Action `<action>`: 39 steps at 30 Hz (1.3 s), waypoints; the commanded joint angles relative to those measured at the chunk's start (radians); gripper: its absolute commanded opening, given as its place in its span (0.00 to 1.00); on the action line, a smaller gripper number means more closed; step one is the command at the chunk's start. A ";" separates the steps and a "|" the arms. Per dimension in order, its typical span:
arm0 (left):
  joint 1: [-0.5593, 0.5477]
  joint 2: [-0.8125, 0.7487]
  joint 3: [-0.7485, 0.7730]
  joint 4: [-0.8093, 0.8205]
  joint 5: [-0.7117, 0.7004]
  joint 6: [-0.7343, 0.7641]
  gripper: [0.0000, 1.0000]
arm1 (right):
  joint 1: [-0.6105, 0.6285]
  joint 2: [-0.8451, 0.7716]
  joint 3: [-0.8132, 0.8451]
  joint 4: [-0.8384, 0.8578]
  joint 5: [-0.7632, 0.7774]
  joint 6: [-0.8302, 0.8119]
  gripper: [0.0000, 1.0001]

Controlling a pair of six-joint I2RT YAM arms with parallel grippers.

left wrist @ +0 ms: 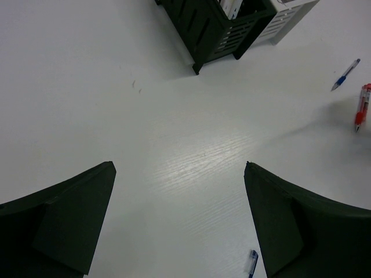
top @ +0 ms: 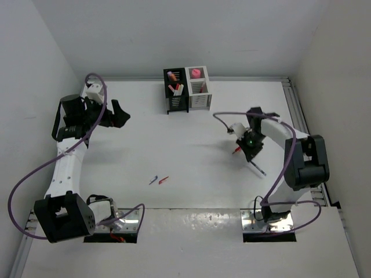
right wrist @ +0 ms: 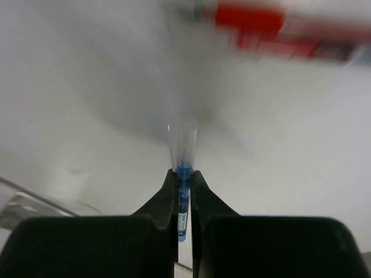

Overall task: Sort the stationery into containers
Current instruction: Pick up the pen from the center of the board, then place the pen in the storage box.

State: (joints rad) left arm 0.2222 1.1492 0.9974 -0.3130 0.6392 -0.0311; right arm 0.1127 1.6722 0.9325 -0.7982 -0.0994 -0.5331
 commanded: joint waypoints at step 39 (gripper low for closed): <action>-0.003 0.195 0.147 0.107 0.016 -0.047 1.00 | 0.079 0.293 0.681 1.158 -0.279 0.872 0.60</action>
State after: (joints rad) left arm 0.2222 1.3602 1.1034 -0.2333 0.6407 -0.0834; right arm 0.2501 2.1422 1.6238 0.4232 -0.2977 0.3511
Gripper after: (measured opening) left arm 0.998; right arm 0.625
